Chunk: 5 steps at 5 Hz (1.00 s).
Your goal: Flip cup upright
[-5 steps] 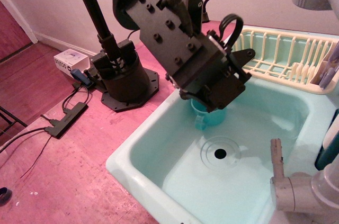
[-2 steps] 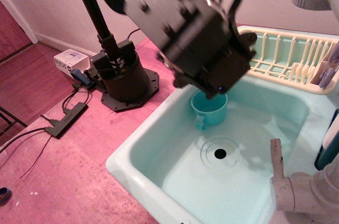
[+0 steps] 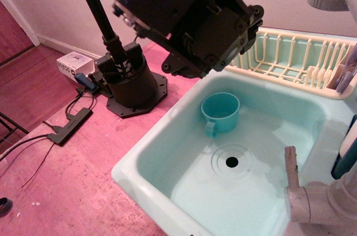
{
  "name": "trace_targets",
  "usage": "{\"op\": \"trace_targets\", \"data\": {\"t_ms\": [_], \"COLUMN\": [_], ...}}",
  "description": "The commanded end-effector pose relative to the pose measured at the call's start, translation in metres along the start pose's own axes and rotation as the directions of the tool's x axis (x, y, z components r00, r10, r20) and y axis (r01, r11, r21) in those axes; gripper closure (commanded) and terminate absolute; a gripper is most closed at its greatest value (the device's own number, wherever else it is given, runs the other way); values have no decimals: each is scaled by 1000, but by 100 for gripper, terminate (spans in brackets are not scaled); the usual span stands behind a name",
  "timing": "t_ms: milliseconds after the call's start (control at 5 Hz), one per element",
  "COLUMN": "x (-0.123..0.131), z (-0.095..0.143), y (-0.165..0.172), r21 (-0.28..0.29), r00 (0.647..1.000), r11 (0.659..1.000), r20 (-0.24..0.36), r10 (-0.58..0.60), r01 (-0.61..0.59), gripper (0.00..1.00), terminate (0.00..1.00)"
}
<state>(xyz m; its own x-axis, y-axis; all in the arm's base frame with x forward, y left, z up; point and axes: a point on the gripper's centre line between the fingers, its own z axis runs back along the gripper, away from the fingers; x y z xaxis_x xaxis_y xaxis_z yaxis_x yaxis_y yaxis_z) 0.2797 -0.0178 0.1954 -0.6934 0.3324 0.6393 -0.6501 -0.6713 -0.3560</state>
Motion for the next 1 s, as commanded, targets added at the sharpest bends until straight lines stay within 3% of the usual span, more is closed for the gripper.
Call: {"op": "trace_targets", "data": {"t_ms": [0,600,800], "x": [12,12,12], "z": [10,10,10], "y": [-6,-6,-6], "r21": [-5,-5,-5], "r00": [998,998,998], "r11": [1000,1000,1000], "r20": [-53,-53,-53], "r10": [26,26,26], "r01": [-26,-26,-26], "gripper": [0,0,0], "terminate": [0,0,100]}}
